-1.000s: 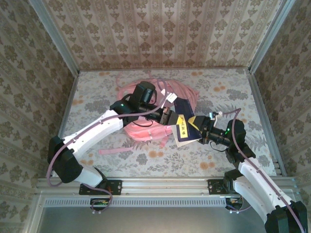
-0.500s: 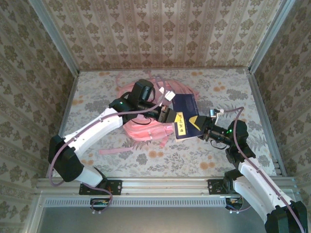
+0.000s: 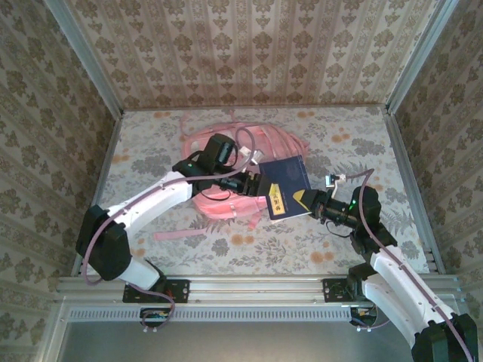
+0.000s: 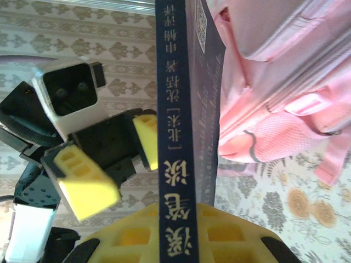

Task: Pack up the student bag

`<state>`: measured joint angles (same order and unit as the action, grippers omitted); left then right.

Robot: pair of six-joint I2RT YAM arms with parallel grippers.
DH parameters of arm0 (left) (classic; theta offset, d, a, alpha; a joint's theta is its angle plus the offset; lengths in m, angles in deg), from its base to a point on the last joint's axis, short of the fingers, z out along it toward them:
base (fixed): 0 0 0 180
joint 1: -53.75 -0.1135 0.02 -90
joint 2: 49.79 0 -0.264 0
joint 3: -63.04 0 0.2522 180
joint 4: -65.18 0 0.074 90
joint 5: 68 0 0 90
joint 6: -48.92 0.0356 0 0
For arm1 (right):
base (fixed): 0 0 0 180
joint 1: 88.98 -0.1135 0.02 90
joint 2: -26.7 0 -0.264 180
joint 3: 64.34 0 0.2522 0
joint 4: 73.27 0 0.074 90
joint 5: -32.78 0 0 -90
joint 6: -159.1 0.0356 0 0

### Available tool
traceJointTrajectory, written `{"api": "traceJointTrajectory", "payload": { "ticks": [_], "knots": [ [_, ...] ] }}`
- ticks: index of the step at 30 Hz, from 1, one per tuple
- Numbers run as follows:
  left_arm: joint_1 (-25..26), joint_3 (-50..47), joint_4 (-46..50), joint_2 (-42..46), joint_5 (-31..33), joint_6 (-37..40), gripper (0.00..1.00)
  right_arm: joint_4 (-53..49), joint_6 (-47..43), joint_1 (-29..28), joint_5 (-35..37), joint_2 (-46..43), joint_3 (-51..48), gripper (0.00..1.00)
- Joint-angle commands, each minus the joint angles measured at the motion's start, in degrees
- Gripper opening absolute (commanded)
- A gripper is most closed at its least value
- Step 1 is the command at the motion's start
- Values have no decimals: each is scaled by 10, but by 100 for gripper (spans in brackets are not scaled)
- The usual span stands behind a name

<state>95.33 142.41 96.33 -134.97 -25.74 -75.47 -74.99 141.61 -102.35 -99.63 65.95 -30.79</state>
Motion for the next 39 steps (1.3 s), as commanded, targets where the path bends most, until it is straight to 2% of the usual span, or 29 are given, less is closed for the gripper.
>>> {"api": "traceJointTrajectory", "payload": {
  "ticks": [1,4,9,12,17,32,35,39],
  "knots": [
    [-37,-45,-66,25,14,-81,64,-25,-41,3,11,-10,26,0],
    [-54,-93,-160,30,7,-160,68,-14,-37,3,12,-7,24,0],
    [-46,-128,-328,-5,-7,-289,74,10,-25,3,5,-1,23,0],
    [-36,-128,-393,-31,-6,-333,75,17,-19,3,1,-2,22,0],
    [-23,-123,-451,-60,2,-375,75,48,10,3,-7,-8,20,0],
    [-10,-113,-411,-69,18,-350,75,102,57,3,-10,-12,23,0],
    [-10,-118,-430,-73,19,-364,75,100,56,3,-11,-13,21,0],
    [-8,-110,-462,-74,16,-388,67,93,48,3,-7,-13,12,0]
  ]
}}
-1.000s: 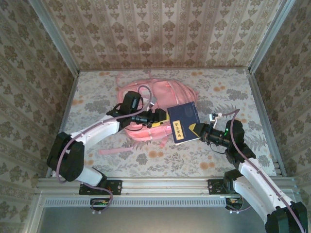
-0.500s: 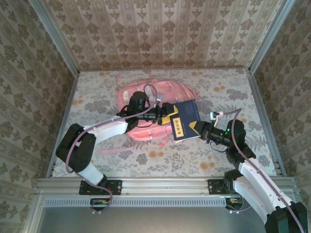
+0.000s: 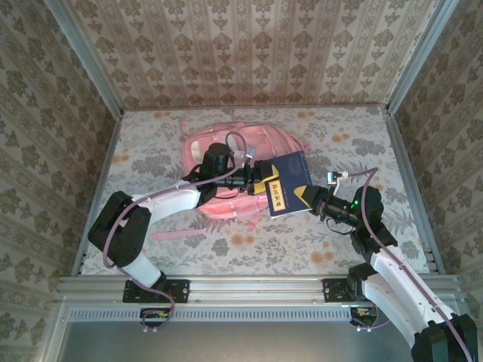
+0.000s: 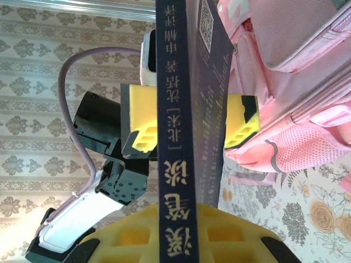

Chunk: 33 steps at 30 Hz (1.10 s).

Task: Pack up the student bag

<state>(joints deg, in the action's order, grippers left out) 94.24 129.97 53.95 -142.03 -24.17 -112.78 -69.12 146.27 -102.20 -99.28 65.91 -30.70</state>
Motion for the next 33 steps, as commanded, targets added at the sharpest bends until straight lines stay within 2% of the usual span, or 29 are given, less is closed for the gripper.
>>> {"api": "traceJointTrajectory", "payload": {
  "ticks": [1,9,12,14,16,18,19,21,24,26,33],
  "knots": [
    [4,17,-39,0,4,-15,61,30,-2,1,-9,-11,10,0],
    [0,13,-52,40,28,-2,17,-49,-49,4,5,-11,18,0],
    [-3,-2,-82,45,36,-14,7,-57,-53,5,11,-10,19,1],
    [-4,-13,-113,43,41,-30,0,-61,-55,5,13,-10,22,6],
    [-7,-22,-147,41,49,-53,0,-73,-59,4,17,-11,27,23],
    [-10,-31,-174,43,63,-70,0,-79,-60,4,19,-12,32,53],
    [-11,-34,-182,43,70,-75,0,-79,-58,5,20,-13,32,64],
    [-13,-43,-199,50,89,-86,0,-31,-19,3,28,-15,17,79],
    [-13,-55,-218,60,145,-100,0,104,75,-3,60,-16,-28,88],
    [-13,-63,-237,62,174,-115,0,151,103,-9,85,-17,-44,90],
    [4,-72,-297,47,235,-157,0,192,109,-34,171,-25,-63,91]
  ]
}}
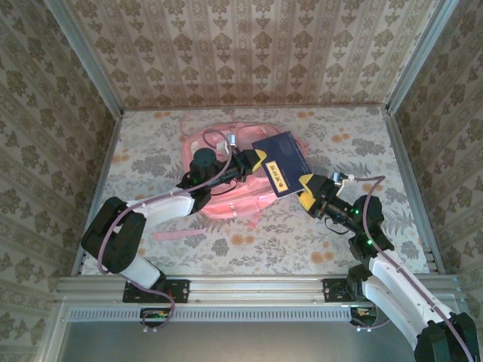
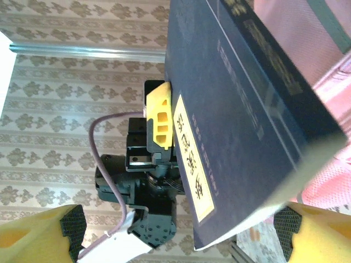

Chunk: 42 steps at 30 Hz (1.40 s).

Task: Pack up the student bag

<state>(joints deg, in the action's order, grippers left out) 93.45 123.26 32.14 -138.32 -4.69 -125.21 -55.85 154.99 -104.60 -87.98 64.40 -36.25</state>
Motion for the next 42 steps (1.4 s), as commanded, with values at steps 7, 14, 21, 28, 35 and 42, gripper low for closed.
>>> {"api": "traceJointTrajectory", "payload": {
  "ticks": [7,14,21,28,35,42],
  "knots": [
    [40,-10,-120,-21,84,-70,0,26,-24,-35,130,2,27,77],
    [51,-12,-108,-22,93,-60,0,-31,-77,-46,178,5,53,48],
    [52,-22,-103,-26,90,-59,7,-61,-108,-47,202,6,54,12],
    [40,-32,-2,-3,64,9,50,-259,-198,-44,218,-7,109,0],
    [2,46,321,71,80,189,59,-362,-263,-36,236,-18,144,0],
    [-27,185,467,2,57,286,60,-481,-333,-21,304,-30,187,0]
  ]
}}
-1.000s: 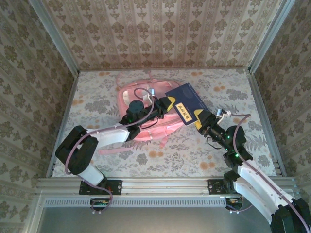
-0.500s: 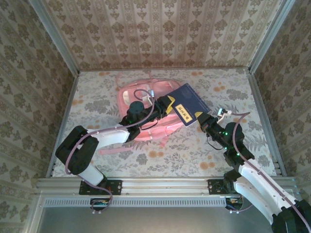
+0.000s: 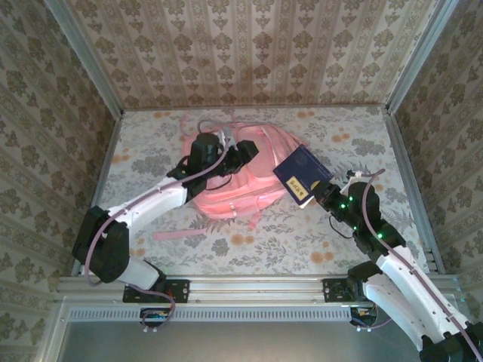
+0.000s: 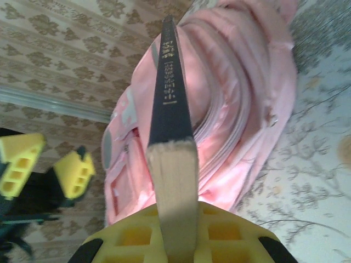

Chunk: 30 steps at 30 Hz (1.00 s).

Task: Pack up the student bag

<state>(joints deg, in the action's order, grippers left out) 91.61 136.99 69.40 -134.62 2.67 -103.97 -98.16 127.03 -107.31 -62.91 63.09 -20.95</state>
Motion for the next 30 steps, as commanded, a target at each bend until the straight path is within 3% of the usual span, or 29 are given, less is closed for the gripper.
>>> {"api": "traceJointTrajectory", "payload": {
  "ticks": [1,5,8,10,22,30],
  "knots": [
    [-11,67,95,-51,-27,78,60,-67,-60,9,59,-18,38,0],
    [-16,143,85,-143,-78,68,55,-108,-85,29,64,-23,53,0],
    [-20,176,22,-208,-124,27,45,-161,-101,33,101,-35,75,0],
    [-21,194,-2,-241,-134,6,45,-174,-115,40,105,-44,84,0],
    [-25,265,-22,-336,-137,-17,45,-213,-154,51,86,-60,94,0],
    [-31,324,74,-370,-118,36,43,-201,-149,51,81,-57,86,0]
  ]
}}
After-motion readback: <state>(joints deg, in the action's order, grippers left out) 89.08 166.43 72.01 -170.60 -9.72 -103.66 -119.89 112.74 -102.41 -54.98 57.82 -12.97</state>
